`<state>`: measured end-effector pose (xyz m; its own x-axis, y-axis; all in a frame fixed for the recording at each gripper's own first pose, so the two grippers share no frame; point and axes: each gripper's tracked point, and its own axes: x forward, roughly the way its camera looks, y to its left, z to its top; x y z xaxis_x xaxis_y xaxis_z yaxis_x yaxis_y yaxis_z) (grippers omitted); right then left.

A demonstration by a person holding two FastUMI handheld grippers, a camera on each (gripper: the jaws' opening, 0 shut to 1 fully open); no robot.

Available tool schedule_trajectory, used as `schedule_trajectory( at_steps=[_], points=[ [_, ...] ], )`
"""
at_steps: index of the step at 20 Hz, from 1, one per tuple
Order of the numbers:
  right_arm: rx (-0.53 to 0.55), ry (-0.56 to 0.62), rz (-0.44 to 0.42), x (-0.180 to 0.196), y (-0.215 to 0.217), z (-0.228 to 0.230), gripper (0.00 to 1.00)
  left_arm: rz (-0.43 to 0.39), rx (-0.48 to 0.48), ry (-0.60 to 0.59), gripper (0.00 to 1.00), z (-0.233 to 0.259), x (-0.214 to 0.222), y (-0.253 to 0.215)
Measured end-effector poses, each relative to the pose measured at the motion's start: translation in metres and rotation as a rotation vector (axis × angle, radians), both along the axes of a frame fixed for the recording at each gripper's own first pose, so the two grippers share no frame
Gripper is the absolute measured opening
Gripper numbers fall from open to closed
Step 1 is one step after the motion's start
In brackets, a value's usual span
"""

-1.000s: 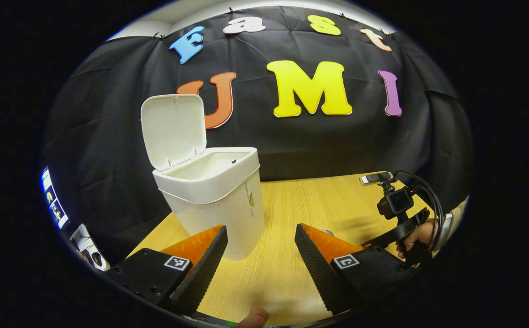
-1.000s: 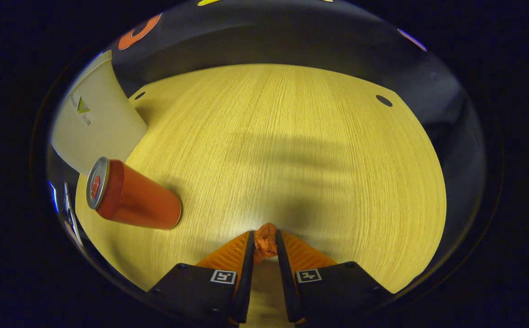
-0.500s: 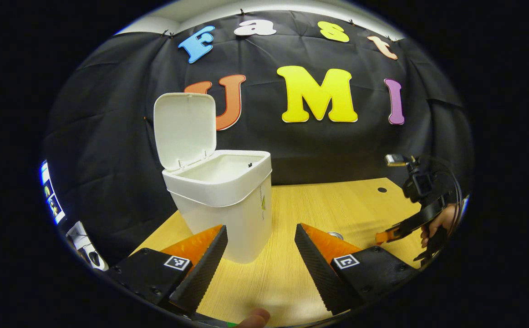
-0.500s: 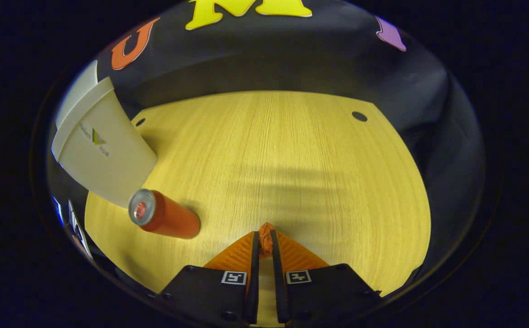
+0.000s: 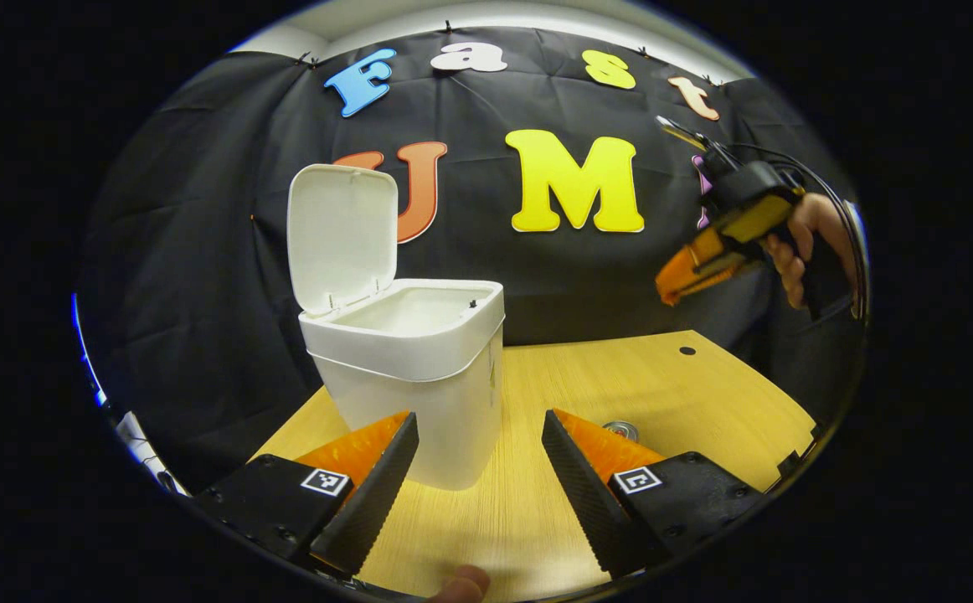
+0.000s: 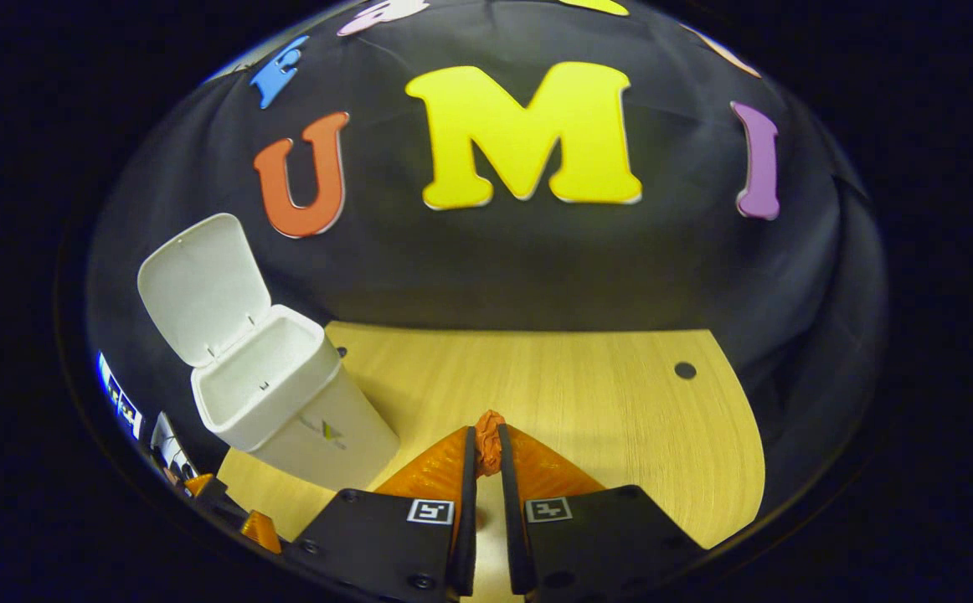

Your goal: Press the lid of the desktop garbage bin to open it, pick up the crumpled paper on the desktop and throw it into the bin, then pick up the pop can on the desktop and drop it into the bin, and finally close the garbage bin lid.

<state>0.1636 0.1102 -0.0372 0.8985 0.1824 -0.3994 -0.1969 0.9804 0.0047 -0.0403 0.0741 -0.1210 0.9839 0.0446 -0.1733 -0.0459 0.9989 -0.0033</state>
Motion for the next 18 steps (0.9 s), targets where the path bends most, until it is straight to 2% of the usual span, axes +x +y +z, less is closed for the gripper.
schedule_trajectory(
  at_steps=[3, 5, 10, 12, 13, 16, 17, 18],
  points=[
    [-0.061, -0.11, 0.112, 0.008, 0.066, 0.035, 0.16, -0.026, 0.008, -0.013, 0.99, -0.002, -0.003, 0.013],
    [-0.076, -0.137, 0.19, 0.005, 0.116, 0.04, 0.16, -0.026, 0.0, -0.001, 0.99, -0.008, -0.005, 0.025],
    [-0.086, -0.137, 0.36, -0.001, 0.228, 0.018, 0.17, -0.011, -0.003, 0.013, 0.99, -0.019, -0.023, 0.047],
    [-0.098, -0.12, 0.399, -0.004, 0.256, 0.004, 0.16, -0.003, 0.006, 0.017, 0.98, -0.025, -0.029, 0.054],
    [-0.099, -0.115, 0.406, -0.004, 0.265, -0.001, 0.2, 0.002, 0.008, 0.02, 0.98, -0.027, -0.032, 0.058],
    [-0.077, -0.077, 0.413, -0.006, 0.282, -0.013, 0.17, 0.021, 0.015, 0.031, 0.98, -0.033, -0.037, 0.067],
    [-0.076, -0.068, 0.42, -0.007, 0.284, -0.016, 0.28, 0.025, 0.013, 0.035, 0.98, -0.034, -0.037, 0.068],
    [-0.081, -0.069, 0.427, -0.009, 0.284, -0.017, 0.31, 0.028, 0.012, 0.04, 0.98, -0.036, -0.037, 0.069]
  ],
)
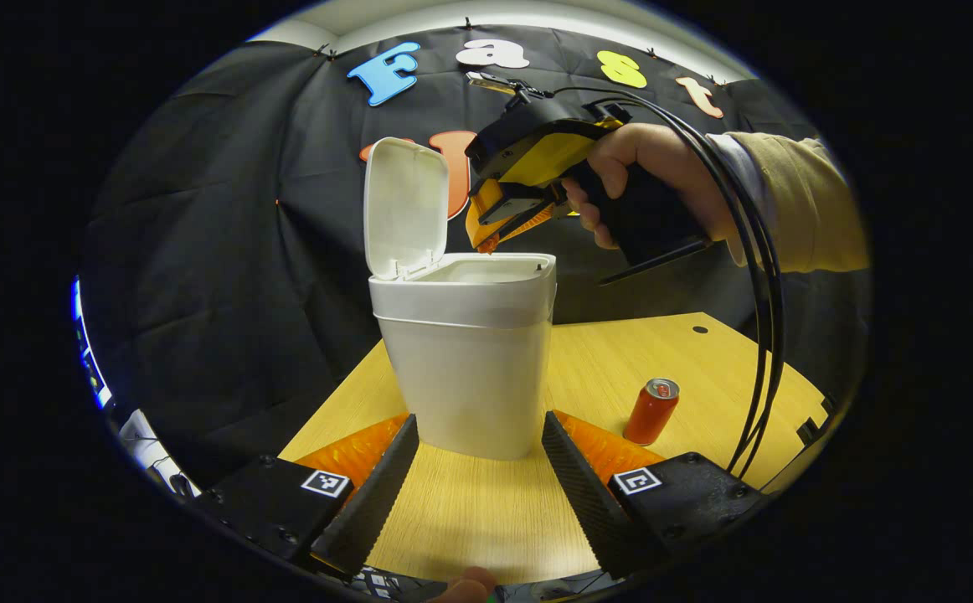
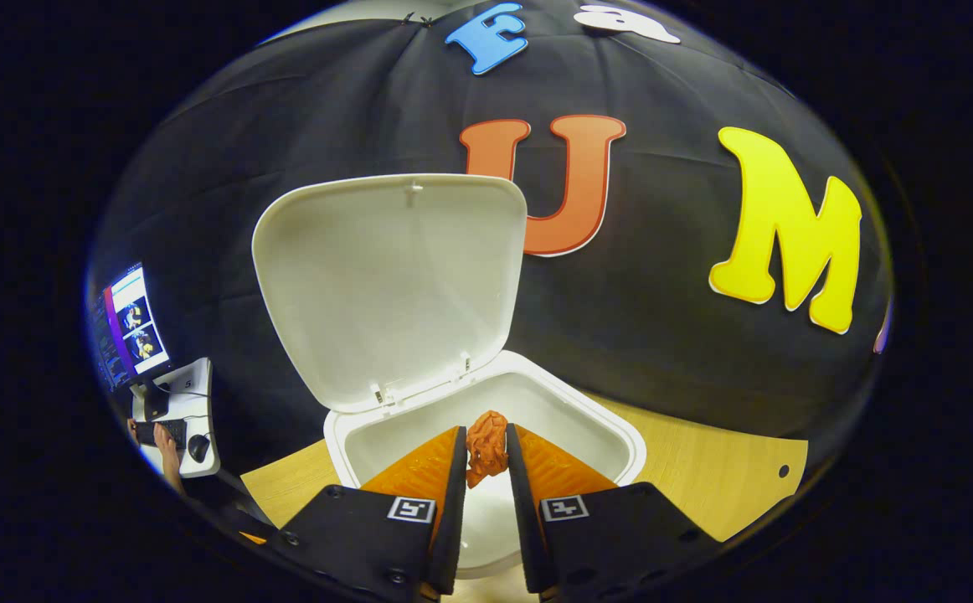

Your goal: Press the lid of the desktop garbage bin to open it, pick up the crumpled paper on the desktop and throw it into the bin, then pick up the pop can on the desktop and drop it into the bin, and finally close the garbage bin lid.

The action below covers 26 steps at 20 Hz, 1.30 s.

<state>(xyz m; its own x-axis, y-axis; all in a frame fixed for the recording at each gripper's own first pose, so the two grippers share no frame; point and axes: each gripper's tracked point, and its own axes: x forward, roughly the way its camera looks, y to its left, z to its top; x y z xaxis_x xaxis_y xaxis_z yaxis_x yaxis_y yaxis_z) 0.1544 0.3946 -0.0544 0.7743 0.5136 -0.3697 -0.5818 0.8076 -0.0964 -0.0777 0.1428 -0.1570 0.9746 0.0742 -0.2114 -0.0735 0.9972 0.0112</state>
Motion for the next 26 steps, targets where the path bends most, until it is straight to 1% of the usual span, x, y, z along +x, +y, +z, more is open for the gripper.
schedule_trajectory(
  at_steps=[2, 3, 4, 5, 6, 7, 8, 9, 10, 11, 12, 13, 15, 18, 21, 23, 25, 26],
  points=[
    [-0.01, -0.012, -0.007, 0.001, 0.0, -0.003, 0.3, 0.002, -0.002, 0.007, 0.99, -0.005, 0.001, 0.001],
    [-0.002, -0.003, -0.005, -0.001, 0.001, -0.004, 0.31, -0.002, -0.006, 0.011, 0.99, -0.006, 0.001, -0.001],
    [0.004, 0.009, 0.002, -0.002, 0.002, -0.007, 0.3, -0.008, -0.013, 0.013, 0.98, -0.008, 0.002, -0.004],
    [0.006, 0.014, 0.004, -0.005, 0.001, -0.006, 0.41, -0.017, -0.018, 0.014, 0.98, -0.007, 0.004, -0.009],
    [0.011, 0.01, 0.005, -0.007, -0.002, -0.004, 0.47, -0.032, -0.017, 0.014, 0.98, -0.008, 0.005, -0.014],
    [0.016, 0.002, 0.009, -0.009, -0.004, 0.0, 0.67, -0.043, -0.013, 0.013, 0.99, -0.007, 0.007, -0.019],
    [0.028, -0.011, 0.014, -0.011, -0.005, 0.004, 0.79, -0.055, -0.009, 0.013, 0.99, -0.009, 0.008, -0.023],
    [0.041, -0.019, 0.024, -0.015, -0.007, 0.008, 0.88, -0.062, -0.004, 0.013, 0.99, -0.011, 0.008, -0.025],
    [0.057, -0.027, 0.026, -0.019, -0.011, 0.013, 0.91, -0.069, -0.005, 0.018, 0.99, -0.013, 0.009, -0.028],
    [0.082, -0.025, 0.034, -0.026, -0.016, 0.019, 0.95, -0.077, -0.005, 0.017, 0.99, -0.014, 0.01, -0.032],
    [0.102, -0.02, 0.039, -0.033, -0.021, 0.024, 0.94, -0.087, -0.005, 0.019, 0.99, -0.017, 0.011, -0.037],
    [0.111, -0.025, 0.029, -0.037, -0.03, 0.03, 0.96, -0.102, -0.004, 0.028, 0.99, -0.02, 0.014, -0.045],
    [0.126, -0.046, 0.024, -0.046, -0.051, 0.042, 0.95, -0.125, 0.0, 0.033, 0.99, -0.027, 0.016, -0.058],
    [0.129, -0.102, -0.011, -0.054, -0.1, 0.065, 0.95, -0.181, -0.016, 0.05, 0.99, -0.043, 0.027, -0.088],
    [0.128, -0.146, -0.087, -0.061, -0.161, 0.079, 0.95, -0.228, -0.005, 0.071, 0.99, -0.057, 0.039, -0.119],
    [0.102, -0.169, -0.153, -0.06, -0.207, 0.08, 0.95, -0.259, -0.014, 0.076, 0.99, -0.062, 0.049, -0.141],
    [0.091, -0.16, -0.216, -0.058, -0.247, 0.071, 0.95, -0.283, -0.015, 0.078, 0.99, -0.066, 0.06, -0.162],
    [0.088, -0.131, -0.246, -0.058, -0.268, 0.059, 0.95, -0.289, -0.013, 0.079, 0.99, -0.069, 0.068, -0.171]
  ],
)
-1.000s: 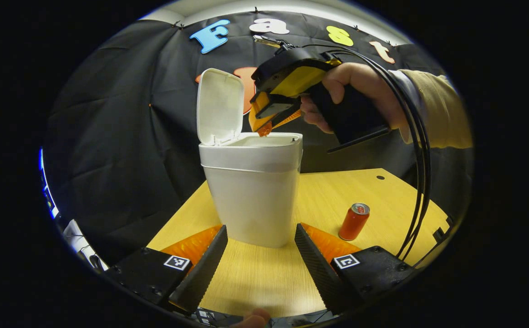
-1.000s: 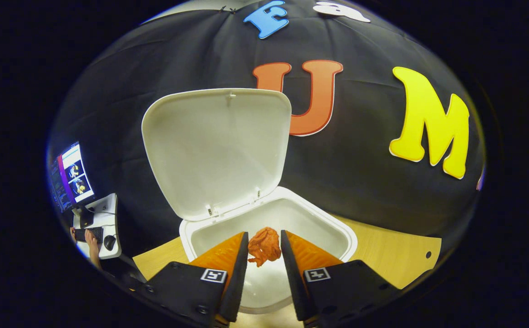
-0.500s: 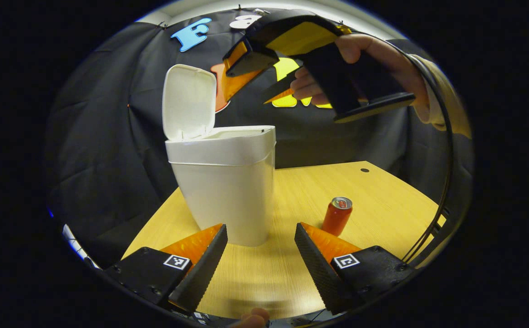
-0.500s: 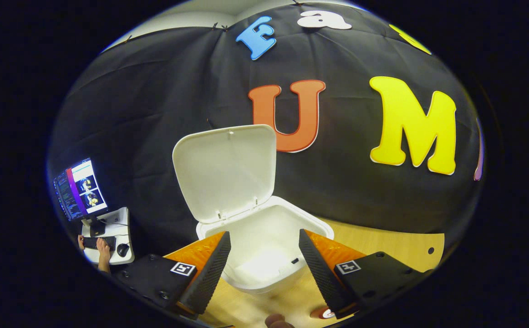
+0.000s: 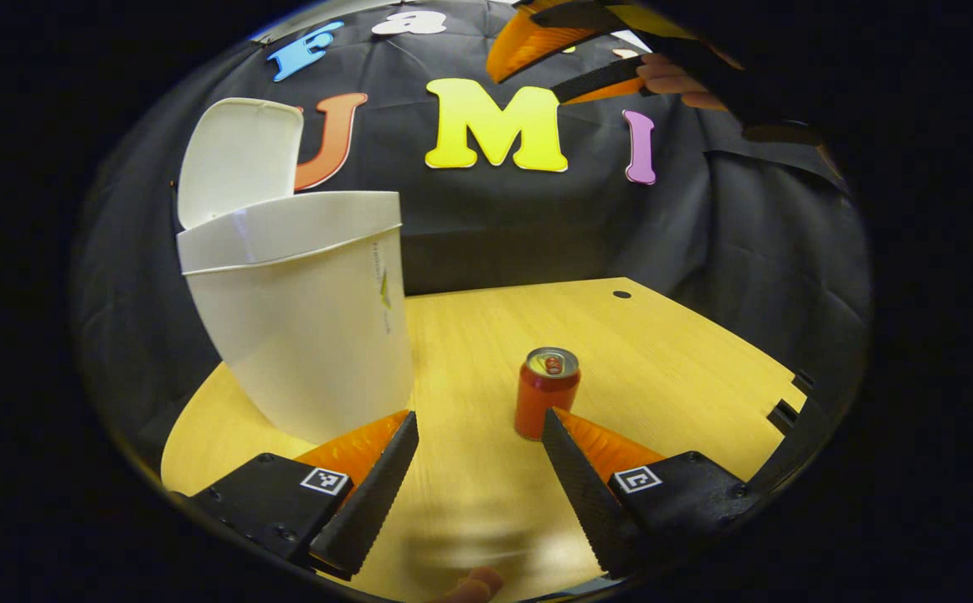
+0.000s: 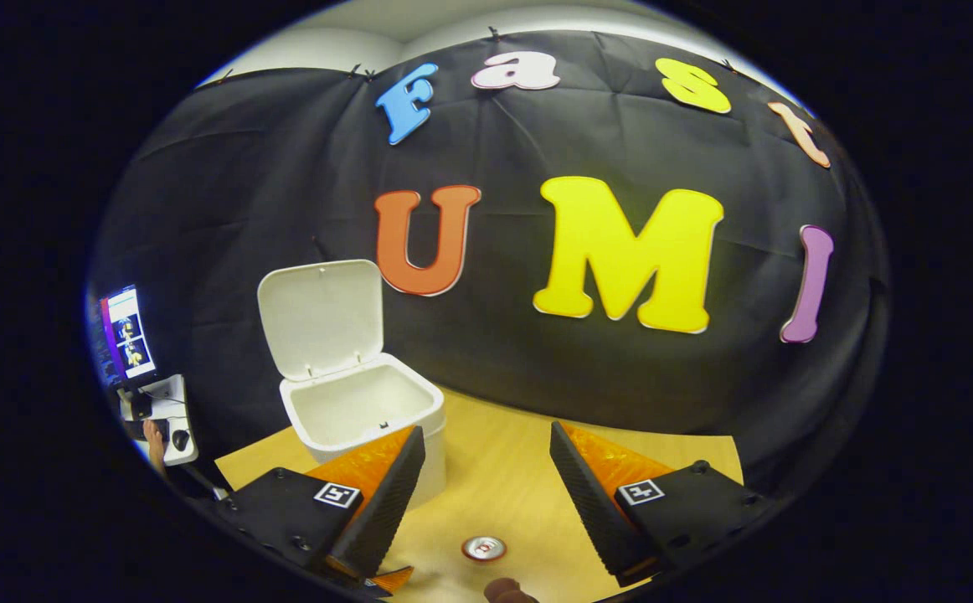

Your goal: Press the lid of the desktop garbage bin to open it, pick up the crumpled paper on the desktop and throw it into the bin, then pick up the pop can on the desktop and drop it into the bin, and finally close the garbage bin lid.

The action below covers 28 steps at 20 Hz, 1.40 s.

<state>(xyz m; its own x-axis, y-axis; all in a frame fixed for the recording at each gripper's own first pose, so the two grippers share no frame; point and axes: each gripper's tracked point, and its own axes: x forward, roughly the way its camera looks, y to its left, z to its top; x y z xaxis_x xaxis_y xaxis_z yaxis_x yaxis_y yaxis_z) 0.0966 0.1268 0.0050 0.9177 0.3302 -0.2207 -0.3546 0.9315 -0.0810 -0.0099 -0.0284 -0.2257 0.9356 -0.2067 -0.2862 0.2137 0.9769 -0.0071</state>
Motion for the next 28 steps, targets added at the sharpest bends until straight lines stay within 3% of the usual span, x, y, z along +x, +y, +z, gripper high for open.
schedule_trajectory(
  at_steps=[5, 10, 24, 28],
  points=[
    [0.033, 0.108, -0.124, 0.006, -0.08, -0.038, 0.95, 0.013, 0.042, 0.009, 0.99, -0.022, 0.031, -0.032],
    [0.004, 0.149, -0.185, 0.004, -0.128, -0.062, 0.95, 0.036, 0.021, 0.063, 0.99, -0.049, 0.052, -0.054],
    [0.01, 0.25, -0.234, 0.015, -0.183, -0.104, 0.96, 0.092, 0.039, 0.186, 0.97, -0.094, 0.098, -0.073],
    [0.022, 0.276, -0.257, 0.007, -0.194, -0.117, 0.96, 0.069, 0.021, 0.199, 0.87, -0.093, 0.097, -0.074]
  ],
)
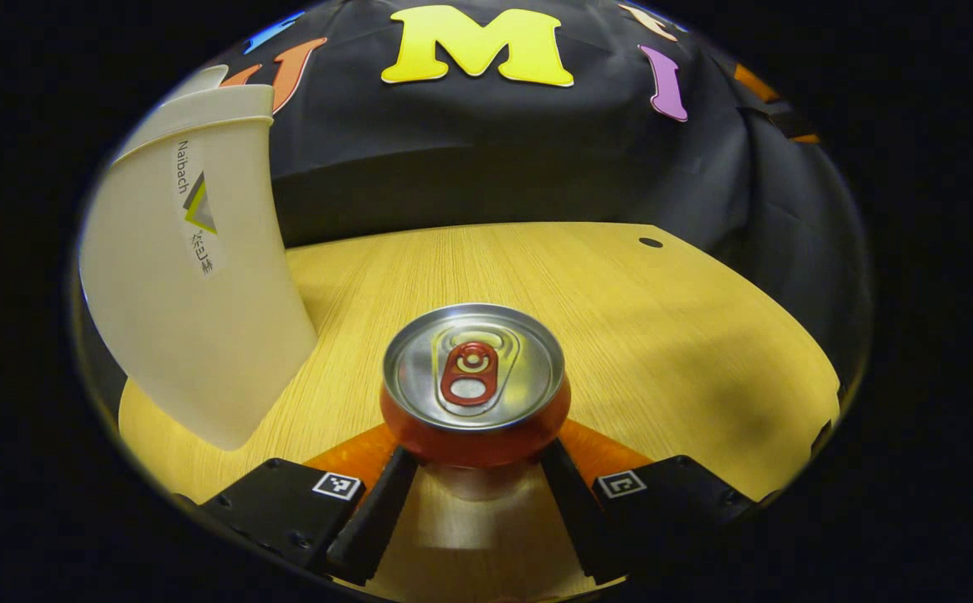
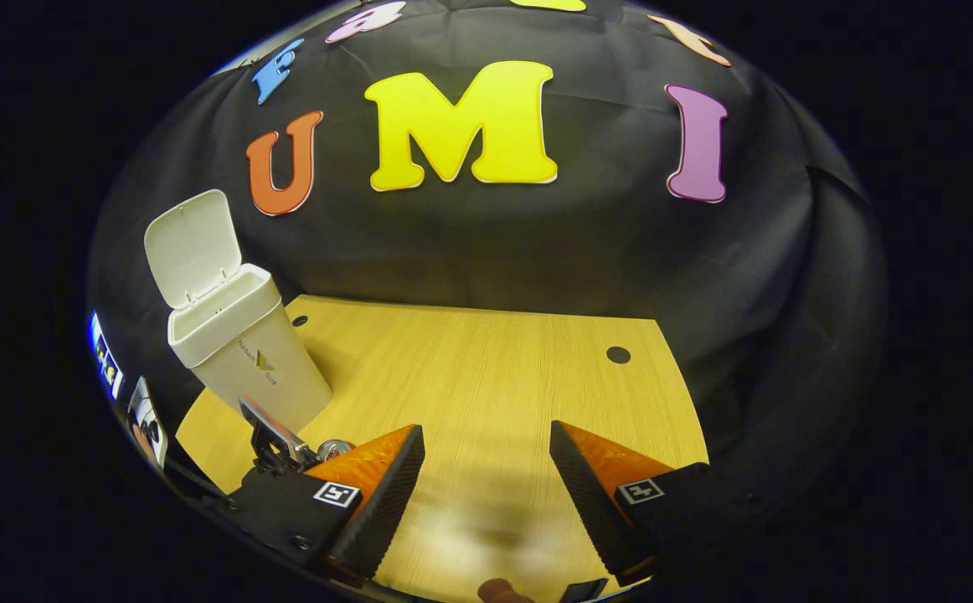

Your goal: Press the lid of the desktop garbage bin to open it, pick up the crumpled paper on the desktop and throw it into the bin, then pick up the pop can on the desktop and drop it into the bin, and finally close the garbage bin lid.

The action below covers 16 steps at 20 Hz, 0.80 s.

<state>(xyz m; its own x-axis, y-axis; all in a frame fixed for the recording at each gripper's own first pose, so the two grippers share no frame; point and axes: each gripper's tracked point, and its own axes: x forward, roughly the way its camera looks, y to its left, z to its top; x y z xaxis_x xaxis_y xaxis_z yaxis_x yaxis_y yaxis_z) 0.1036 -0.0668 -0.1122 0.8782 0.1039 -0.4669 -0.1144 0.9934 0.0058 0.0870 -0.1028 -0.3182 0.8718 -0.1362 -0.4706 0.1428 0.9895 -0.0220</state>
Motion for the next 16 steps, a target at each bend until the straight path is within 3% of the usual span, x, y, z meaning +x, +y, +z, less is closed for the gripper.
schedule_trajectory(
  at_steps=[6, 16],
  points=[
    [-0.004, 0.012, -0.023, -0.019, -0.007, -0.005, 0.96, -0.011, 0.025, 0.021, 0.86, 0.045, -0.022, 0.014],
    [0.05, -0.011, -0.056, -0.016, -0.01, 0.003, 0.94, 0.039, 0.049, 0.012, 0.86, 0.201, -0.04, 0.076]
  ],
)
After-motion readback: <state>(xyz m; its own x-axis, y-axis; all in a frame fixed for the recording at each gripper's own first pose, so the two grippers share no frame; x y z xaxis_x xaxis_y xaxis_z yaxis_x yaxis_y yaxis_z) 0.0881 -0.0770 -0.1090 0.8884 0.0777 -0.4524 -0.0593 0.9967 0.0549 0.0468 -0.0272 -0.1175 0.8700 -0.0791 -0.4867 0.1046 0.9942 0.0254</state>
